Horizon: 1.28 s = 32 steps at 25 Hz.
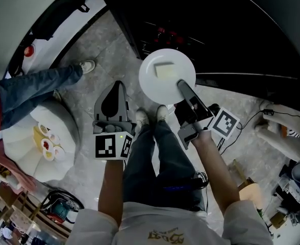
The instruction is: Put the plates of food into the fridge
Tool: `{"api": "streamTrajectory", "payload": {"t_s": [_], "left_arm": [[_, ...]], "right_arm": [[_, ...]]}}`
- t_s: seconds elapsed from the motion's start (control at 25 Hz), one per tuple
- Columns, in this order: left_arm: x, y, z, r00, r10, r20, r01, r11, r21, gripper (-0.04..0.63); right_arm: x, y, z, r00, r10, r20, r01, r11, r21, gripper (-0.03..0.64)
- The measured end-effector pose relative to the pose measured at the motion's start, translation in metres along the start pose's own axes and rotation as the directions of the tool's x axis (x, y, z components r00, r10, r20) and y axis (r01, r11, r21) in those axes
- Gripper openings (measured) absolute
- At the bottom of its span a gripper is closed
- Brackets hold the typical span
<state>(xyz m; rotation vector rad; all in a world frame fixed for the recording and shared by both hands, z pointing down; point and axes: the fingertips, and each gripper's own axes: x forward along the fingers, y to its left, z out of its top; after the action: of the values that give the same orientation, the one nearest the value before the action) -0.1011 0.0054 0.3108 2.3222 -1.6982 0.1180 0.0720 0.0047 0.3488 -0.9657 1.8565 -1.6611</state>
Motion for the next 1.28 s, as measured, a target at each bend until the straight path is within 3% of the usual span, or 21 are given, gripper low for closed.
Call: {"api": "streamTrajectory", "payload": {"t_s": [0.68,1.28], "left_arm": [[0.023,-0.005,-0.02,0.999,-0.023,-0.023,0.023,0.999,0.033,0.0],[0.036,-0.01,-0.026,1.0,-0.01,-0.007,0.01,0.998,0.062,0.0]], "right_arm": [[0.023,-0.008,0.013,0.996,-0.041,0.078,0.042,0.999,-0.005,0.026],[0.029,-0.025,0.022,0.988,-0.057,0.145,0.046,0.996,0.075,0.026]]}}
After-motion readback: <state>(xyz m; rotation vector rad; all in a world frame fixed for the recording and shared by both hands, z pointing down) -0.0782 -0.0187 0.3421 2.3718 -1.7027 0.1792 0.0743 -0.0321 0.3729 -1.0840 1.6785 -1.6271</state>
